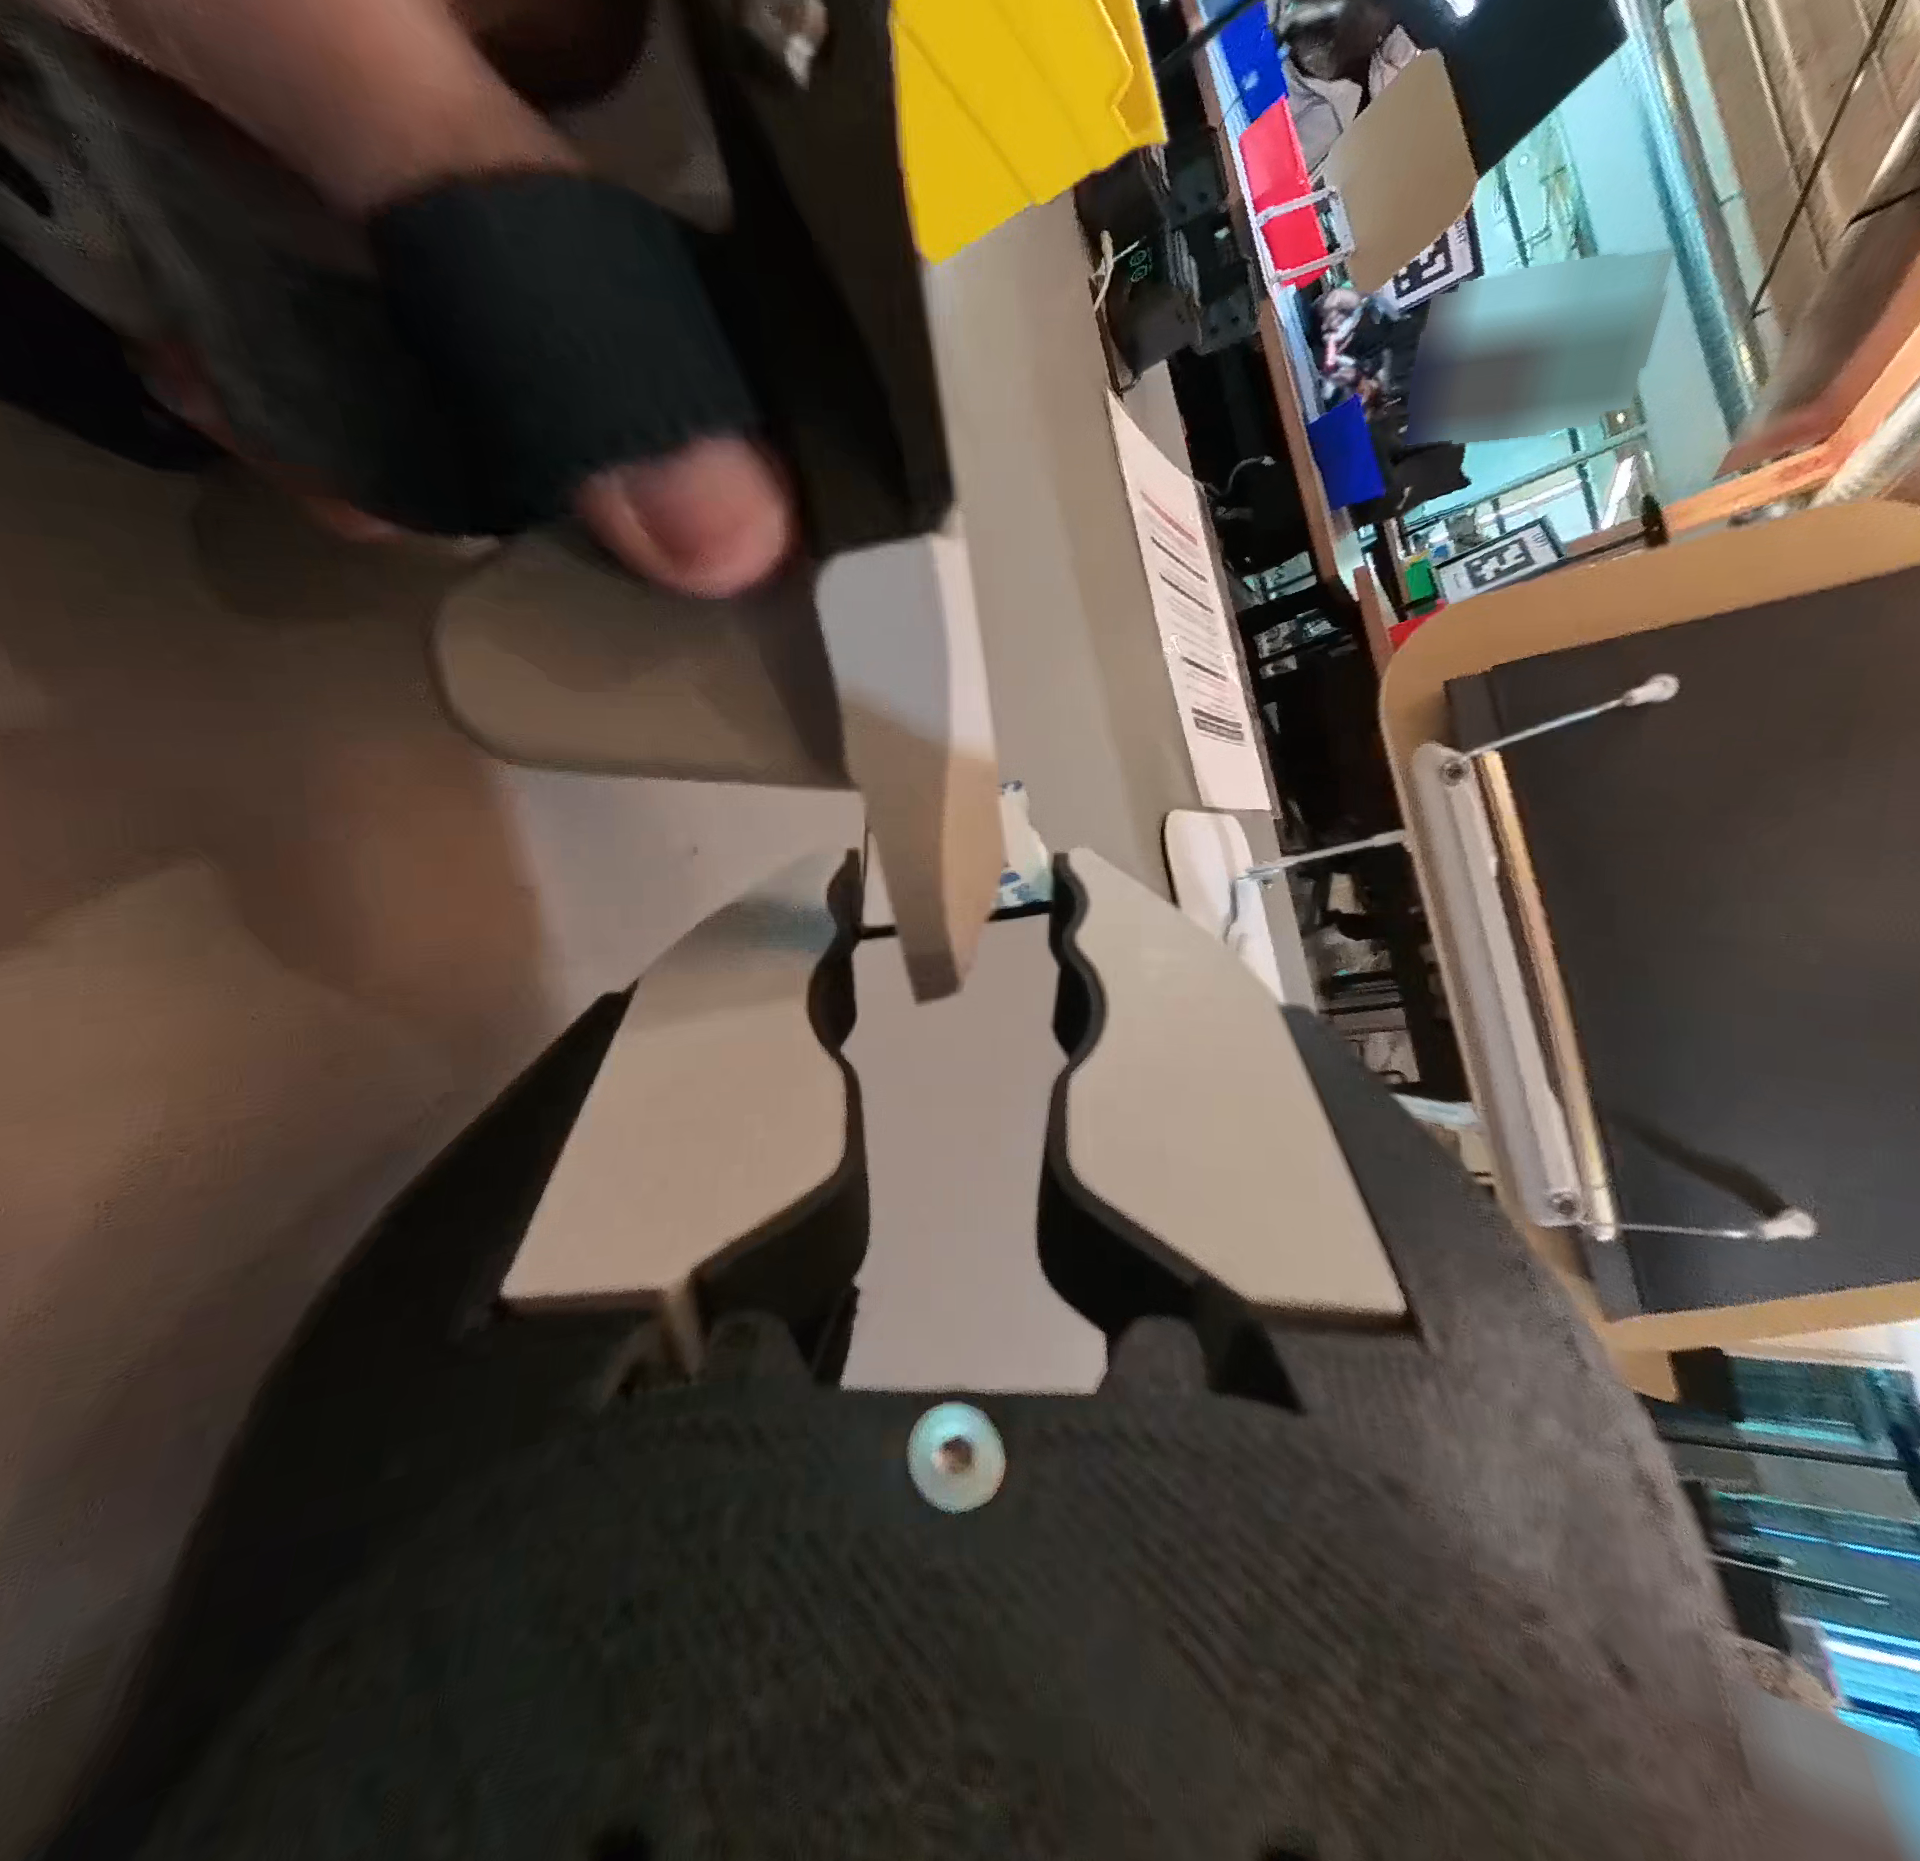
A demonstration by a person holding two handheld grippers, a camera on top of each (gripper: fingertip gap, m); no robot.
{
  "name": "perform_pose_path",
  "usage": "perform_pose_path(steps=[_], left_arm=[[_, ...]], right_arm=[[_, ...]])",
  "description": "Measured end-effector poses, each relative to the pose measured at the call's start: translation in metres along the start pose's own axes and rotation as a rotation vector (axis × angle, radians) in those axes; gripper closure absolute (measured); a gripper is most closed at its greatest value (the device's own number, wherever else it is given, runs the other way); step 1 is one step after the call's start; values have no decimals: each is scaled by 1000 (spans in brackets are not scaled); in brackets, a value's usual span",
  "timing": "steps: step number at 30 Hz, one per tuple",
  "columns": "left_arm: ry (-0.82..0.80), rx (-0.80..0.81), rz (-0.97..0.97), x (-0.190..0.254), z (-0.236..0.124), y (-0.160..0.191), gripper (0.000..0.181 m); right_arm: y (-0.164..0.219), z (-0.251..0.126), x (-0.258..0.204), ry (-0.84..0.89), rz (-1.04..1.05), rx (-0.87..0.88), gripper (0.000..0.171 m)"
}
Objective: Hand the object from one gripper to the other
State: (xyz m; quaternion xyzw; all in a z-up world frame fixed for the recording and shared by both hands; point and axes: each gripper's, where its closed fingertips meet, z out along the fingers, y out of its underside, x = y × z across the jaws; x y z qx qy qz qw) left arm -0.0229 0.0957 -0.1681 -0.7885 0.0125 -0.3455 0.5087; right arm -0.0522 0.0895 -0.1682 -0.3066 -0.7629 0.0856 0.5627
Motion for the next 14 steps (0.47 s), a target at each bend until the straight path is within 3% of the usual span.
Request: perform_pose_path(steps=[7, 14], left_arm=[[6, -24, 11, 0, -3, 1, 132], [179, 57, -94, 12, -10, -12, 133]], right_arm=[[-8, -2, -4, 9, -11, 19, 135], [-8, -1, 0, -59, 138, 167, 105]])
